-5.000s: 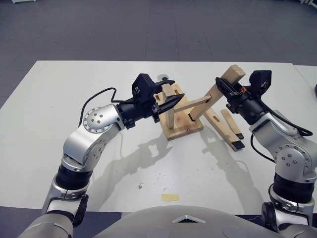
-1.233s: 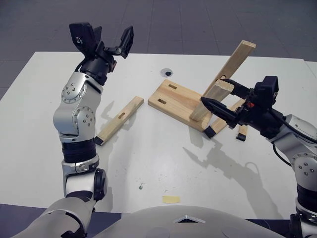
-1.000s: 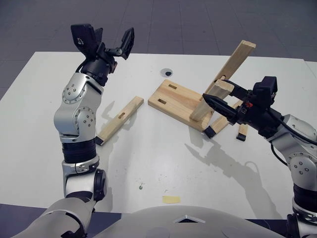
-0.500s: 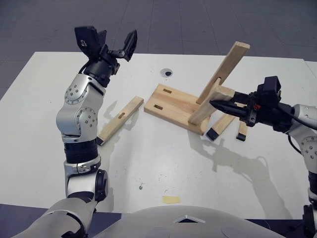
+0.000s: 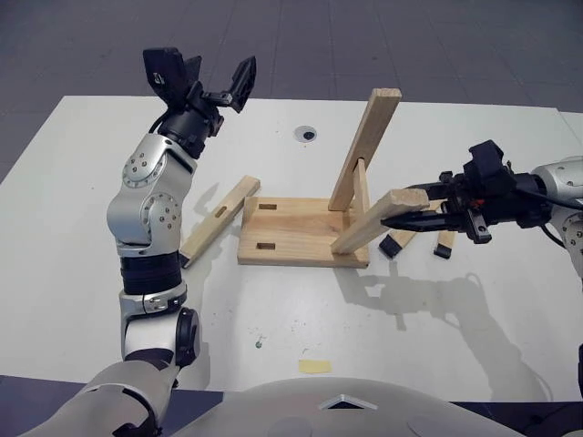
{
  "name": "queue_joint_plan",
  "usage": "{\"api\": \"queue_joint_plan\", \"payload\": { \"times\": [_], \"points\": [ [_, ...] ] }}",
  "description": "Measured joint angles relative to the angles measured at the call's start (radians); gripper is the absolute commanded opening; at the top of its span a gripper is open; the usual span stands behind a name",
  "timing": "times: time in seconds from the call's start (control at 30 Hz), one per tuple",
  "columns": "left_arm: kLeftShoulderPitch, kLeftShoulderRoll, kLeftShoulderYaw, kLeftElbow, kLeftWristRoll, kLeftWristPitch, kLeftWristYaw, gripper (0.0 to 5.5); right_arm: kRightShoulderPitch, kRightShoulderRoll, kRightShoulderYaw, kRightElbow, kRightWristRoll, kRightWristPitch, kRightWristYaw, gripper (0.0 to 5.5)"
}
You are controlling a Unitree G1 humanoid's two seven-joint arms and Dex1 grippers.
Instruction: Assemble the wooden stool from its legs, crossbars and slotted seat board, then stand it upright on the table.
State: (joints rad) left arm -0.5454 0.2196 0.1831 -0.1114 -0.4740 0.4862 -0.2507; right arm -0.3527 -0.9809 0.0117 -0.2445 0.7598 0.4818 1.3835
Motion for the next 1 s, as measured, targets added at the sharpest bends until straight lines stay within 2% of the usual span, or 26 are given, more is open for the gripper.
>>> {"api": "queue_joint_plan", "payload": {
  "times": [0.13, 0.17, 0.2, 0.27, 0.37, 0.53, 0.87, 1.0],
  "points": [
    [-0.001, 0.005, -0.001, 0.008, 0.0, 0.0, -0.006, 5.4, -0.008, -0.014, 0.013, 0.012, -0.029, -0.073, 0.009, 1.06],
    [-0.001, 0.005, -0.001, 0.012, 0.0, 0.0, -0.007, 5.4, -0.015, -0.008, 0.02, 0.018, -0.037, -0.09, 0.001, 1.42],
    [-0.001, 0.005, 0.0, 0.015, 0.0, 0.001, -0.008, 5.4, -0.025, 0.011, 0.025, 0.024, -0.054, -0.103, -0.014, 1.55],
    [-0.007, 0.006, 0.004, 0.018, -0.001, 0.004, -0.007, 5.4, -0.007, 0.056, 0.086, 0.075, -0.17, -0.089, -0.095, 1.85],
    [-0.022, 0.023, 0.017, 0.028, -0.001, 0.009, -0.008, 5.4, -0.014, 0.145, 0.094, 0.149, -0.278, -0.152, -0.24, 2.41],
    [-0.026, 0.035, 0.019, 0.028, -0.001, 0.019, -0.015, 5.4, -0.038, 0.261, 0.021, 0.226, -0.373, -0.195, -0.484, 3.17],
    [-0.015, 0.022, -0.03, -0.015, 0.0, 0.029, -0.032, 5.4, -0.05, 0.621, -0.044, 0.274, -0.537, -0.276, -1.038, 4.8],
    [0.002, 0.016, -0.042, -0.024, 0.0, 0.035, -0.038, 5.4, 0.034, 0.686, -0.091, 0.2, -0.52, -0.275, -1.116, 5.36]
  ]
}}
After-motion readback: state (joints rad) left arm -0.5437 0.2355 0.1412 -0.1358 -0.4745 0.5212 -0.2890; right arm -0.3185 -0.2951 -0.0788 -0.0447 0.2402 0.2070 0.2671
